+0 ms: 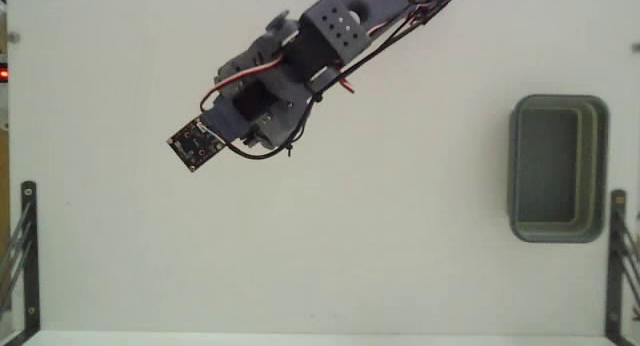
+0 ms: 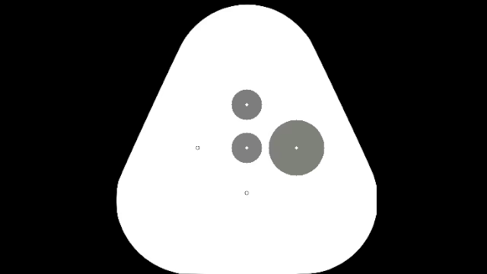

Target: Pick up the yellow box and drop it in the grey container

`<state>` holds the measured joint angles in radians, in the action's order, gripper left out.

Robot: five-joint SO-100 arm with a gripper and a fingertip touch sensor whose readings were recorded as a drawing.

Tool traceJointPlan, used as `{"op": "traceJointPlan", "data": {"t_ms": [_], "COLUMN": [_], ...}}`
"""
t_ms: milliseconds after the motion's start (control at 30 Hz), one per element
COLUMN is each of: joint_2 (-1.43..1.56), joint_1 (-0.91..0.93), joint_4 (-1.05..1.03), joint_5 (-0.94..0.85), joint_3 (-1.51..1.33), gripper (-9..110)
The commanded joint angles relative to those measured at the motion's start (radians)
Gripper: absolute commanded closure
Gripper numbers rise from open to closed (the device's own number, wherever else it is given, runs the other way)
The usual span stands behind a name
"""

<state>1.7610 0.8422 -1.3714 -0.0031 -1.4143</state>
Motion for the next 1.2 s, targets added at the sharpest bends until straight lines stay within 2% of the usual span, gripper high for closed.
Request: {"op": "traceJointPlan", "data": {"t_ms": [0,333,767,1167], "joint_2": [0.006,-0.106,-0.107,-0.11], "joint_1": [0.008,0.008,-0.005,-0.134], "joint_4": [-0.077,-0.278,-0.277,-0.258], "joint_5": [0.003,0.003,0.003,0.003], "joint_3": [0.147,0.459,0.46,0.443], "gripper": [63,63,63,63]}}
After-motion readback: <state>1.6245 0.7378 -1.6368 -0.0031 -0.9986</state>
